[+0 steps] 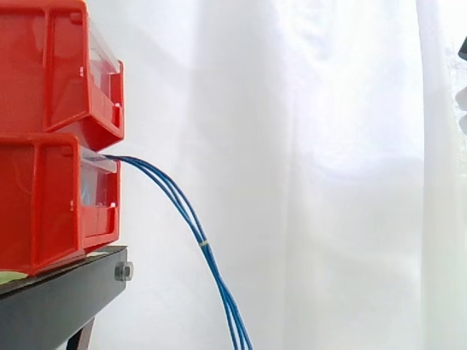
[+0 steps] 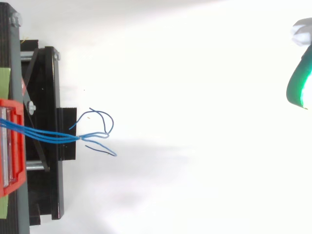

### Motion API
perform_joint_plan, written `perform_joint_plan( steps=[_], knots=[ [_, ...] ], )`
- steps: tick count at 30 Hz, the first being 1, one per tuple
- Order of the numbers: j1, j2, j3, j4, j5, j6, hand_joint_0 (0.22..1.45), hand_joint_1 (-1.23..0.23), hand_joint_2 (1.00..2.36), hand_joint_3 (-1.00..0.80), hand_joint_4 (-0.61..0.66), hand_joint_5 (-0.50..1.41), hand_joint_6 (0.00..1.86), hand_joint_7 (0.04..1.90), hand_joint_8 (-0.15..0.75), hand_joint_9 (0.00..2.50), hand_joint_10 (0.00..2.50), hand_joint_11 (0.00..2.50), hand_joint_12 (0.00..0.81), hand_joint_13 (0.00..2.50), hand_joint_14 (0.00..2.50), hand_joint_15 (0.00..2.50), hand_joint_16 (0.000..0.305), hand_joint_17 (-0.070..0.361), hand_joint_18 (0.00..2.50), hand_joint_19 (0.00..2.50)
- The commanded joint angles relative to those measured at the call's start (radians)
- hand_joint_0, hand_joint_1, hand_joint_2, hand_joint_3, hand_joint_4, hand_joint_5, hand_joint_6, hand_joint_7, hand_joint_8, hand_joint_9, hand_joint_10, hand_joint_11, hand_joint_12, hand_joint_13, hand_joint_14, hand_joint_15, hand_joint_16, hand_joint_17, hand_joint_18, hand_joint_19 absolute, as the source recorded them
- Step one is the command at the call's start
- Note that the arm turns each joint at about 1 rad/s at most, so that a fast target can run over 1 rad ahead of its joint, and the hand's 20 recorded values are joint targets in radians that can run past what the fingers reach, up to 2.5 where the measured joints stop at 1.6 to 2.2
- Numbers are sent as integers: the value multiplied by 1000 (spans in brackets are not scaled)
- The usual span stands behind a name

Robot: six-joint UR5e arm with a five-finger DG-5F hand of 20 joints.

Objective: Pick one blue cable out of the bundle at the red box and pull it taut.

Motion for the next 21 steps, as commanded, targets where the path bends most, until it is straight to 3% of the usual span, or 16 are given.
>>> perform_joint_plan(
  steps=[1, 21],
  knots=[
    [0, 0, 0, 0, 0, 0, 508, -538, 1000, -500, 303, -216, 502, 710, 258, 58, 1, 0, 345, 0, 1, 63, 59, 133, 0, 102],
    [6, 0, -1, 12, 26, -5, 517, -533, 1000, -500, 299, -216, 502, 712, 262, 79, 0, 0, 344, 0, 2, 72, 58, 131, 0, 115]
  ],
)
